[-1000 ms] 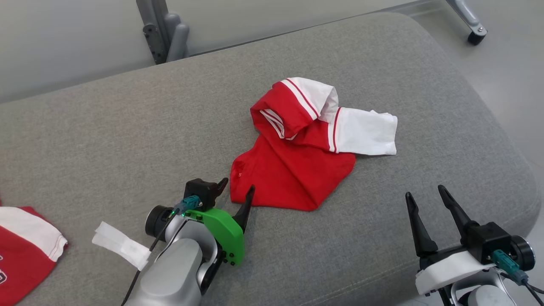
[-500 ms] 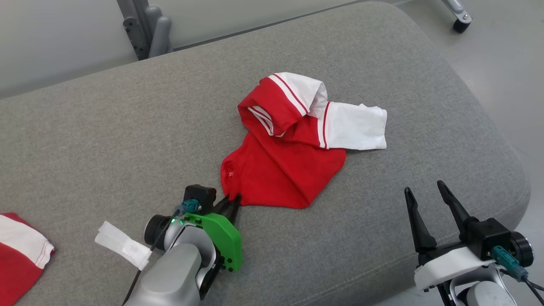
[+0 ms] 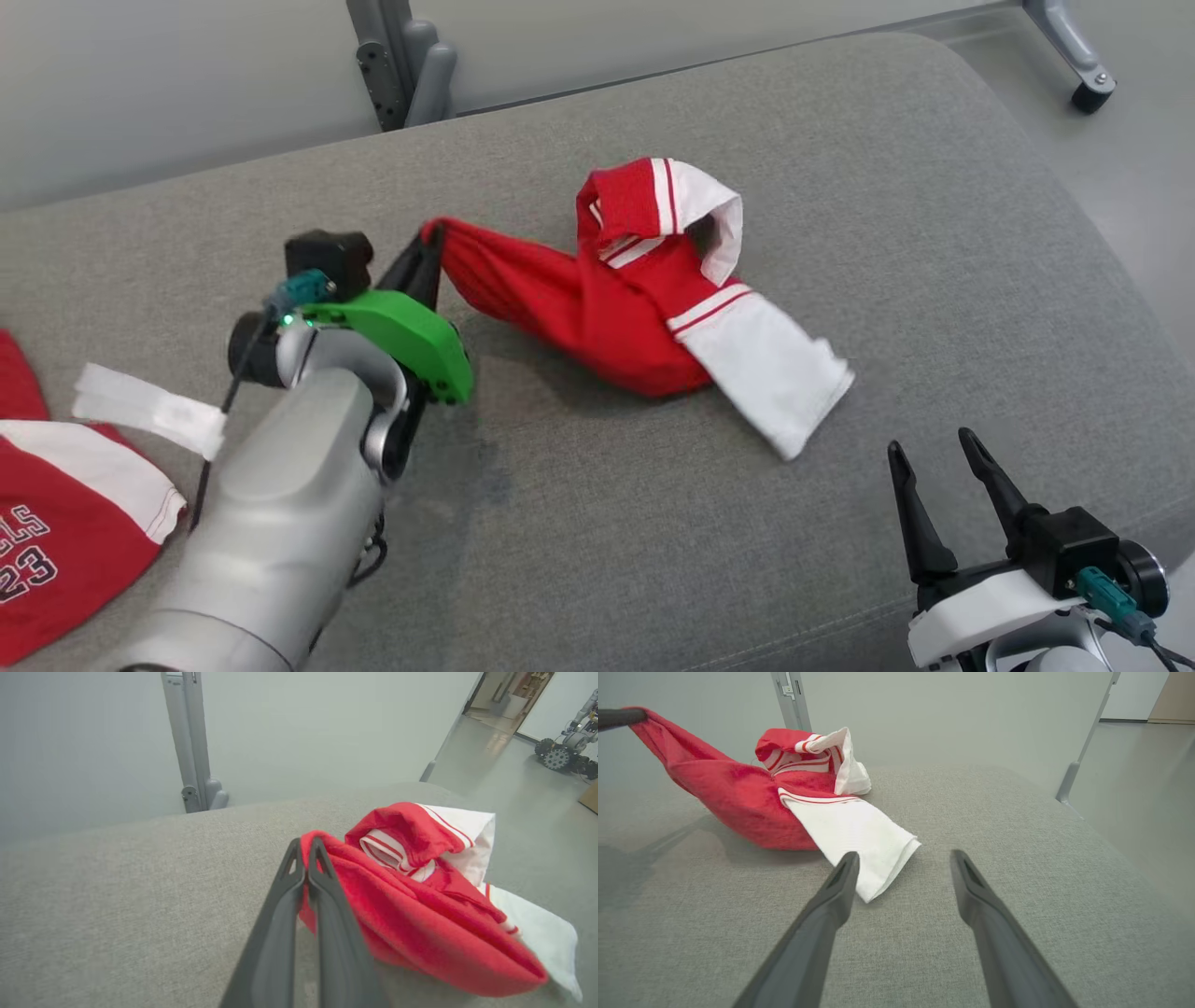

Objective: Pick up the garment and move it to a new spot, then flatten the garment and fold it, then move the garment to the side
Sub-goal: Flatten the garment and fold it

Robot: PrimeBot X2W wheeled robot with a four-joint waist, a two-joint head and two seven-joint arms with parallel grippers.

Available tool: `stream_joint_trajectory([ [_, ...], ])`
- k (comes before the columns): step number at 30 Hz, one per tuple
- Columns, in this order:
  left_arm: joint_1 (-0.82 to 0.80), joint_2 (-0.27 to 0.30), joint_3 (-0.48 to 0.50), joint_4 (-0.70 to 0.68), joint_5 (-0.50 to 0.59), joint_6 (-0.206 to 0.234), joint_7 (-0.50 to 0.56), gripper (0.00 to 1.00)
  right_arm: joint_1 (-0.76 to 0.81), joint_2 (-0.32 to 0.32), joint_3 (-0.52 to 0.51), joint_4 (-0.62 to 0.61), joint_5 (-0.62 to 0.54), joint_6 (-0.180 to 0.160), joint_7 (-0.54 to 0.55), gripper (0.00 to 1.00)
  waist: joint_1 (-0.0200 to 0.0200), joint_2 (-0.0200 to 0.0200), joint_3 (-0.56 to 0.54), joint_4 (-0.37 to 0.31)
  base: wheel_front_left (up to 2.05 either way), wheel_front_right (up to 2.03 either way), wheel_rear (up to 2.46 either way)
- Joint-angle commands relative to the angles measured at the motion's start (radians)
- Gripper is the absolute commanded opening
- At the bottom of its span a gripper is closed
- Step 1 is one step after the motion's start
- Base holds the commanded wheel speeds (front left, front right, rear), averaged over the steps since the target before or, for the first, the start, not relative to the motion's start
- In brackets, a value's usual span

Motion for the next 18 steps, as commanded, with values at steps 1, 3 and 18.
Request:
stream_joint_trajectory([
  [1,-0.029,0.008,0.014,-0.01,-0.014,0.011,-0.004,0.0,0.007,0.001,0.001,-0.003,0.002,-0.001,-0.003,1.0,0.0,0.0,-0.017,0.027,0.0,0.0,0.0],
  [3,-0.076,0.023,0.036,-0.031,-0.019,0.025,-0.004,0.0,0.003,0.004,0.008,-0.002,0.002,-0.001,-0.003,1.0,0.0,0.0,-0.021,0.041,0.0,0.0,0.0],
  [18,-0.103,0.085,0.084,-0.072,-0.036,0.134,0.033,0.0,-0.005,-0.002,0.023,0.008,0.006,-0.001,-0.003,1.0,0.0,0.0,-0.044,0.052,0.0,0.0,0.0],
])
